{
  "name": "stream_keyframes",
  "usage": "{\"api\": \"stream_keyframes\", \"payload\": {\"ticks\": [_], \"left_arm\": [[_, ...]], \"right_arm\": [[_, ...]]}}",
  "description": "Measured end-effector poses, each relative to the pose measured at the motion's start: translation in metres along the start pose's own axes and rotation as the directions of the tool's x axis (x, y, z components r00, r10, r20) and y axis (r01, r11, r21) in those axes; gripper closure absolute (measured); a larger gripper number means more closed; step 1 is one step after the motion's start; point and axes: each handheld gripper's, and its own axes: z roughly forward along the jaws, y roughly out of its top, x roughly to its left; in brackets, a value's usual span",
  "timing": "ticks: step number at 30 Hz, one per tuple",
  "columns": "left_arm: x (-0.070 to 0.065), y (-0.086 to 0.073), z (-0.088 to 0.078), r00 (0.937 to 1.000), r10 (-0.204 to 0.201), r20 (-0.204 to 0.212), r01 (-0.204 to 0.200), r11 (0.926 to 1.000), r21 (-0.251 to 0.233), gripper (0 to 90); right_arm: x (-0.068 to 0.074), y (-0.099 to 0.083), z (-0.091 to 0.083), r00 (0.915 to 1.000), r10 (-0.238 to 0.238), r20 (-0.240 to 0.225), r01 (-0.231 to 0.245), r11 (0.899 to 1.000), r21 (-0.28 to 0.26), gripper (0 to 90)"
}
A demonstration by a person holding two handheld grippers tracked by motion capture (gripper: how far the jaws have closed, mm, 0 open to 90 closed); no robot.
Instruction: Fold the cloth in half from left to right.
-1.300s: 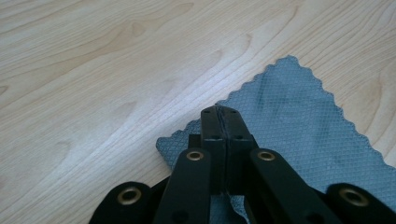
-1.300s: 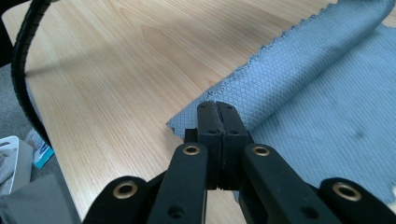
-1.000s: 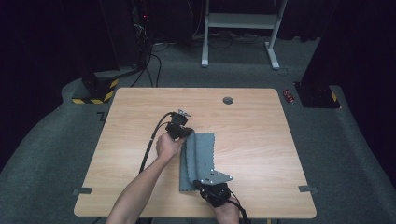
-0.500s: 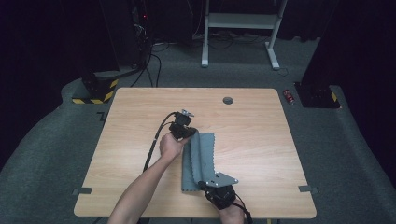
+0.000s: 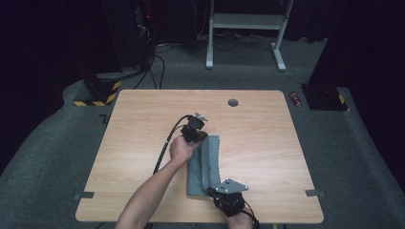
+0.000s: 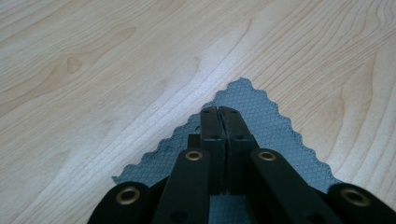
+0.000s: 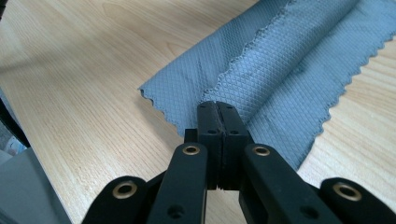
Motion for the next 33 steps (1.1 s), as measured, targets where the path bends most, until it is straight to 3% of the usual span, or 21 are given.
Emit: {"api": "stream_keyframes", "payload": {"ticks": [6,18,20,23,28,33], "left_arm": [[-0.008,0.005,0.009,0.9997,0.026,0.000,-0.026,0.9996,0.013,88.6],[-0.012,0.007,0.024,0.9998,0.016,-0.015,-0.015,0.9997,0.020,86.7],[-0.011,0.009,0.027,0.9999,-0.012,-0.007,0.012,0.9998,0.013,85.6],[-0.011,0.009,0.028,0.9999,-0.011,-0.013,0.011,0.9999,0.013,82.8],[-0.009,0.010,0.013,0.9990,-0.018,-0.042,0.017,0.9994,-0.030,64.2],[-0.001,0.005,-0.009,0.9972,-0.047,-0.058,0.043,0.9962,-0.076,56.1]], "right_arm": [[-0.004,-0.008,0.001,0.9997,0.025,0.006,-0.025,1.000,0.010,89.4],[-0.015,-0.015,-0.005,0.9974,0.065,0.030,-0.066,0.998,0.015,89.0],[-0.017,-0.016,-0.005,0.9964,0.076,0.038,-0.076,0.997,0.019,88.7],[-0.019,-0.017,-0.006,0.9963,0.073,0.046,-0.074,0.997,0.022,88.5],[-0.030,-0.016,-0.007,0.9938,0.088,0.068,-0.091,0.995,0.030,85.0],[-0.037,-0.017,-0.013,0.9914,0.098,0.086,-0.102,0.994,0.034,82.2]]}}
